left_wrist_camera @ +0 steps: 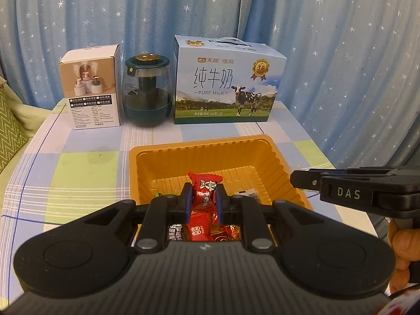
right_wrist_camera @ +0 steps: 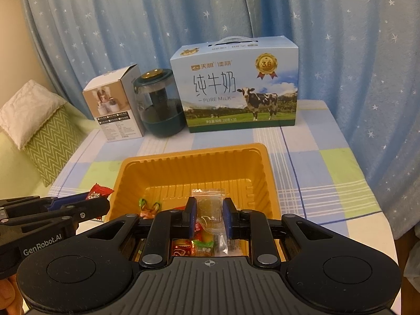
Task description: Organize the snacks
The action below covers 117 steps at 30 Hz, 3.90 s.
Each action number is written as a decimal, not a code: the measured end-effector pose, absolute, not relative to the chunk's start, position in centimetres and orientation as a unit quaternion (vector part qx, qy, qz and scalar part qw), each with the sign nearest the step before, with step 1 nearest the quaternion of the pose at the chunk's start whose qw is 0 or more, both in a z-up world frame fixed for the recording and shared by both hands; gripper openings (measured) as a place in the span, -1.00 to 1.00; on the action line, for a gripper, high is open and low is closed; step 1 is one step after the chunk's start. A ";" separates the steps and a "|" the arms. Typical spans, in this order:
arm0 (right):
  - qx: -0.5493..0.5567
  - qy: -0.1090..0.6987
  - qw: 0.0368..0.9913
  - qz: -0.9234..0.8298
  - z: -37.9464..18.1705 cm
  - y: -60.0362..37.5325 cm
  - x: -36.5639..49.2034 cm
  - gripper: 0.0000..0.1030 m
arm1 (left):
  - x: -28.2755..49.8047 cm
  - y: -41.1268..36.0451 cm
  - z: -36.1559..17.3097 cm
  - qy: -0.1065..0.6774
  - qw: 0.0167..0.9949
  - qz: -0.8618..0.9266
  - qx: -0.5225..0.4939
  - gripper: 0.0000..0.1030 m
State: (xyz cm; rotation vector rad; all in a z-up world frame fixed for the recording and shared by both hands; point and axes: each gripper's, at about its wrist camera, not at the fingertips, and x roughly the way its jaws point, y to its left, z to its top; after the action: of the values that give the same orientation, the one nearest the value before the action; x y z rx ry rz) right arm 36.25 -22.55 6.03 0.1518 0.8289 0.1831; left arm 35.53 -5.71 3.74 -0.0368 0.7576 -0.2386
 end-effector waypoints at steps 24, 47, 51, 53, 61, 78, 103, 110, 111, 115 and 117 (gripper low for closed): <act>0.098 0.413 0.902 0.081 3.7 -23.3 37.7 -0.58 | 38.1 -5.2 1.4 0.377 0.919 -0.115 -0.034 -0.30; 0.095 0.411 0.902 0.088 4.3 -22.2 37.9 -0.58 | 37.2 -4.0 1.5 0.382 0.918 -0.104 -0.021 -0.29; 0.097 0.412 0.902 0.089 4.2 -22.1 38.0 -0.58 | 37.2 -3.8 1.3 0.383 0.918 -0.103 -0.021 -0.29; 0.100 0.409 0.902 0.097 4.0 -22.1 38.2 -0.58 | 37.2 -3.6 1.2 0.383 0.918 -0.102 -0.023 -0.28; 0.162 0.396 0.898 0.102 3.2 -23.3 38.3 0.40 | 36.7 -2.8 0.5 0.385 0.917 -0.096 -0.026 -0.14; 0.139 0.398 0.903 0.079 4.3 -24.3 33.4 0.50 | 32.8 -1.5 0.6 0.377 0.923 -0.066 -0.029 0.90; 0.096 0.276 0.947 0.136 6.4 -14.0 6.7 0.82 | 12.1 8.2 3.4 0.290 0.820 -0.184 -0.458 1.00; 0.114 0.289 0.943 0.123 5.7 -14.1 5.6 0.83 | 9.2 9.3 3.7 0.290 0.859 -0.123 -0.404 1.00; 0.112 0.291 0.943 0.115 5.6 -14.5 5.7 0.83 | 9.2 9.1 3.7 0.293 0.866 -0.111 -0.389 1.00; 0.098 0.295 0.946 0.089 5.5 -16.0 5.6 0.83 | 8.6 8.0 3.6 0.311 0.888 -0.077 -0.331 1.00; 0.092 0.300 0.947 0.076 5.4 -16.7 5.5 0.83 | 8.1 7.3 3.5 0.321 0.899 -0.058 -0.294 1.00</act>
State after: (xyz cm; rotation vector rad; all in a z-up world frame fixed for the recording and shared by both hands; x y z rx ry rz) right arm 5.54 -16.71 5.43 0.1877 0.6103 0.1541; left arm 8.10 7.26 3.47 -0.6078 0.6638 -0.1193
